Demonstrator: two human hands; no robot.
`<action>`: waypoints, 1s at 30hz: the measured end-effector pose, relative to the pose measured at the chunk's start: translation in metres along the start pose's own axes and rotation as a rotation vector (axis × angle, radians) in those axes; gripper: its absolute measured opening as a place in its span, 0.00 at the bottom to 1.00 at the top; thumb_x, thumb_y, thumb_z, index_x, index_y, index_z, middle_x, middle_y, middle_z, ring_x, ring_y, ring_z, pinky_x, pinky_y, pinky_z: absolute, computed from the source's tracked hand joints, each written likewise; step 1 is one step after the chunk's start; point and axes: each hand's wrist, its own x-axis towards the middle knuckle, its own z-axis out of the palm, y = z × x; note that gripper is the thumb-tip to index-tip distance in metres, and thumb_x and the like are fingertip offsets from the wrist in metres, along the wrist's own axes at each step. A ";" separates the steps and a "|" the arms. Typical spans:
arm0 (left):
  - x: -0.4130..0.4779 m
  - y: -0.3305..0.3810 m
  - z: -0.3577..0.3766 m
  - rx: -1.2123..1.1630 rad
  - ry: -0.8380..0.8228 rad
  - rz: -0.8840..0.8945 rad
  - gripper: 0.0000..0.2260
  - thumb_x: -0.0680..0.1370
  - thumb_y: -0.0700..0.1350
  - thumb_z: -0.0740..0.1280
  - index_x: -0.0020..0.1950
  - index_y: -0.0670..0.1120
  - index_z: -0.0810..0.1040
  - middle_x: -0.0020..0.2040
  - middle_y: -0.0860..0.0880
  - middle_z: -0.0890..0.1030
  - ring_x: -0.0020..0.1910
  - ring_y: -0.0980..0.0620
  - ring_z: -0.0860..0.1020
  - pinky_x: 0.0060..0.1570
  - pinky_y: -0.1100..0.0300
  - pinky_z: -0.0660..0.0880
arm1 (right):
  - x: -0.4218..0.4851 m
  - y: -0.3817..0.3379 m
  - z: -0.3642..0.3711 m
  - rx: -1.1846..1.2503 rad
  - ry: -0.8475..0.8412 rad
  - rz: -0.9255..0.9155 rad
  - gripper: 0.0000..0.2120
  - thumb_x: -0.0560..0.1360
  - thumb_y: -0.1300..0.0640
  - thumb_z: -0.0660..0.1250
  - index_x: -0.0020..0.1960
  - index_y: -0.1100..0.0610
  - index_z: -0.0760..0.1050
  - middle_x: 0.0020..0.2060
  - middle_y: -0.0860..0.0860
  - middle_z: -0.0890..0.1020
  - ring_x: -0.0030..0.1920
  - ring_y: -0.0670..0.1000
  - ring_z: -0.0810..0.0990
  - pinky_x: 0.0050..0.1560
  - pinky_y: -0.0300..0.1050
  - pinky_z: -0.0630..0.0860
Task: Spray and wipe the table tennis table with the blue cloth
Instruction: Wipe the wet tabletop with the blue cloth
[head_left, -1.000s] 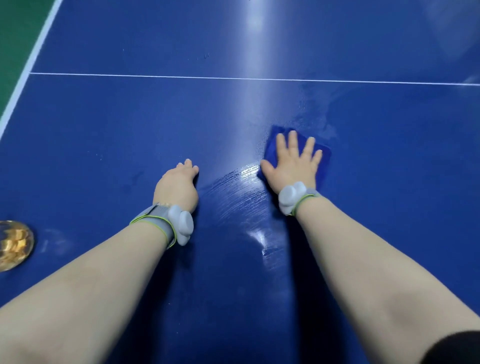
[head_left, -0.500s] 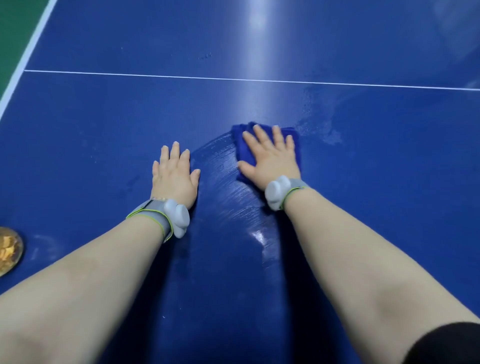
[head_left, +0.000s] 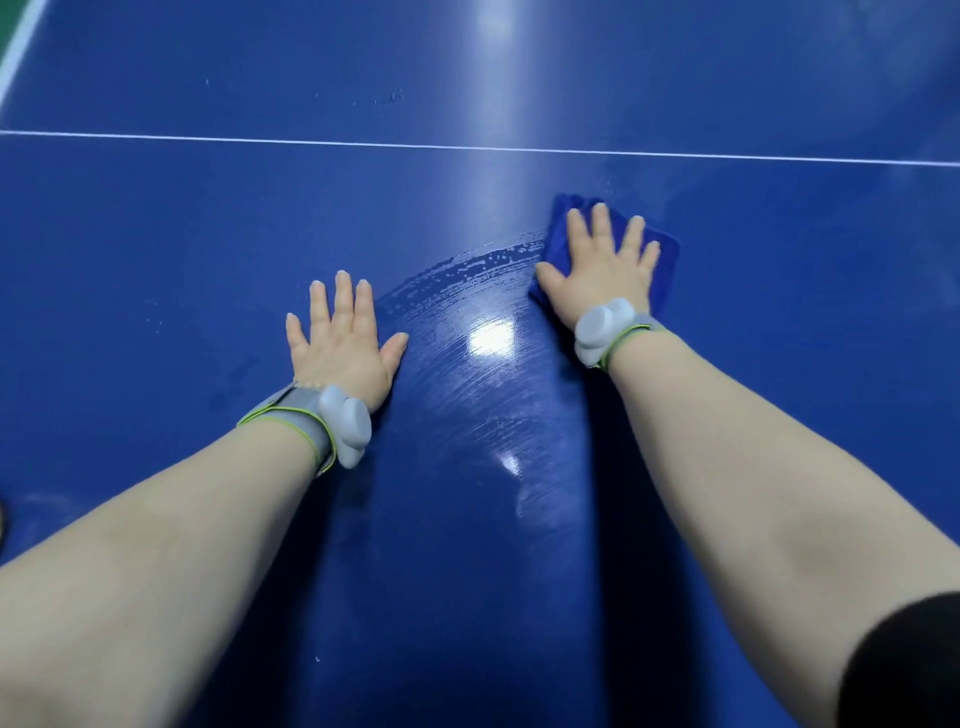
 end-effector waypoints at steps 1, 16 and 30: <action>0.000 0.000 -0.001 -0.002 -0.012 0.000 0.31 0.81 0.60 0.46 0.78 0.47 0.40 0.78 0.50 0.38 0.77 0.45 0.36 0.74 0.40 0.42 | -0.002 -0.016 0.000 -0.029 -0.008 -0.083 0.37 0.76 0.36 0.55 0.80 0.47 0.48 0.80 0.49 0.48 0.77 0.66 0.43 0.74 0.66 0.42; 0.004 0.000 -0.006 -0.014 -0.087 0.001 0.34 0.80 0.62 0.48 0.78 0.48 0.37 0.77 0.51 0.35 0.76 0.45 0.34 0.74 0.41 0.40 | 0.035 0.024 -0.013 -0.045 0.024 -0.196 0.35 0.69 0.33 0.53 0.76 0.39 0.61 0.75 0.56 0.59 0.73 0.62 0.58 0.74 0.60 0.51; 0.004 0.003 -0.008 -0.003 -0.106 -0.019 0.34 0.80 0.62 0.49 0.78 0.48 0.37 0.77 0.51 0.34 0.76 0.45 0.35 0.74 0.41 0.41 | 0.028 -0.058 -0.003 -0.031 -0.056 -0.369 0.32 0.78 0.37 0.57 0.79 0.41 0.53 0.80 0.51 0.49 0.79 0.59 0.45 0.76 0.61 0.43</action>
